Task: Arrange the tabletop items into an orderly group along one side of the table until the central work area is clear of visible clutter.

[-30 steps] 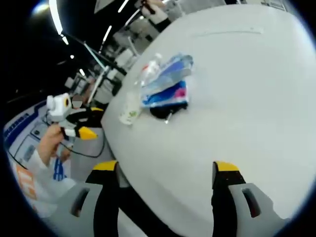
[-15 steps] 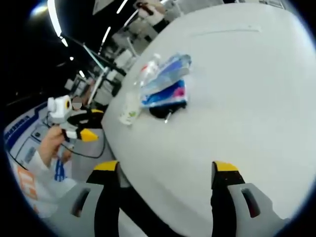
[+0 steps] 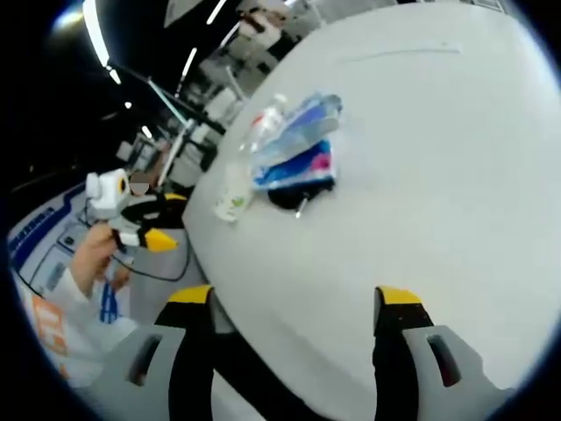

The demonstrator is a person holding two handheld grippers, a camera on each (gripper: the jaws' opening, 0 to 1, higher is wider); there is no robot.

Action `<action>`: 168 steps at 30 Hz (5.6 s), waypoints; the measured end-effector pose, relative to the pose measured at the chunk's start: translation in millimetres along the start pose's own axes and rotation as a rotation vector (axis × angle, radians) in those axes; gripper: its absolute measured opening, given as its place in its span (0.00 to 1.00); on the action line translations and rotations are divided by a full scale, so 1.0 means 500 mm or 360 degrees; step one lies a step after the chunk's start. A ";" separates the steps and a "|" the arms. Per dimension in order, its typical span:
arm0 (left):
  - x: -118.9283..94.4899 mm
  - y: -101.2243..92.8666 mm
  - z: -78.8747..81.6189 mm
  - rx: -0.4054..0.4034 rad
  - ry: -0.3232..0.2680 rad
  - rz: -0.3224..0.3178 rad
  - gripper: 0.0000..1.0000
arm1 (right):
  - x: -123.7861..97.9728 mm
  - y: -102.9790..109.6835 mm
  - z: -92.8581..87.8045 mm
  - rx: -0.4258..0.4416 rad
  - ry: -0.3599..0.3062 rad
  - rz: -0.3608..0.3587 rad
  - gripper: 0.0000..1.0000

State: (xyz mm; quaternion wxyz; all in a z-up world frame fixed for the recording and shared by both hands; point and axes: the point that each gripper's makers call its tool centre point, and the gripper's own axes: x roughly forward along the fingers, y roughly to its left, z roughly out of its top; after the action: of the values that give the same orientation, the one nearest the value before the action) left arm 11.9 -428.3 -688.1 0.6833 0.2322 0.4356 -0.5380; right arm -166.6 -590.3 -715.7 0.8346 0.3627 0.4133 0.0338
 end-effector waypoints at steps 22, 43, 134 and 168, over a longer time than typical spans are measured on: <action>-0.010 0.016 0.020 -0.0054 -0.0049 0.0012 0.93 | 0.002 -0.002 -0.002 0.0037 0.0000 0.0018 0.71; -0.011 0.031 0.053 -0.0171 -0.0121 0.0006 0.89 | 0.004 -0.004 0.001 0.0085 -0.0011 0.0025 0.70; 0.192 0.173 0.381 -0.0599 -0.0329 0.0056 0.66 | 0.000 -0.061 0.035 0.0290 -0.0053 0.0012 0.64; 0.315 0.224 0.430 -0.0609 -0.0157 0.0130 0.54 | 0.012 -0.093 0.041 0.0393 -0.0048 -0.0002 0.62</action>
State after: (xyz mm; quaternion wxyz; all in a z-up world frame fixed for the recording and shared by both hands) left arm 197.9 -646.1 -727.8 0.7568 0.0888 0.4860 -0.4279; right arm -159.5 -634.3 -741.2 0.7897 0.4629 0.4019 -0.0232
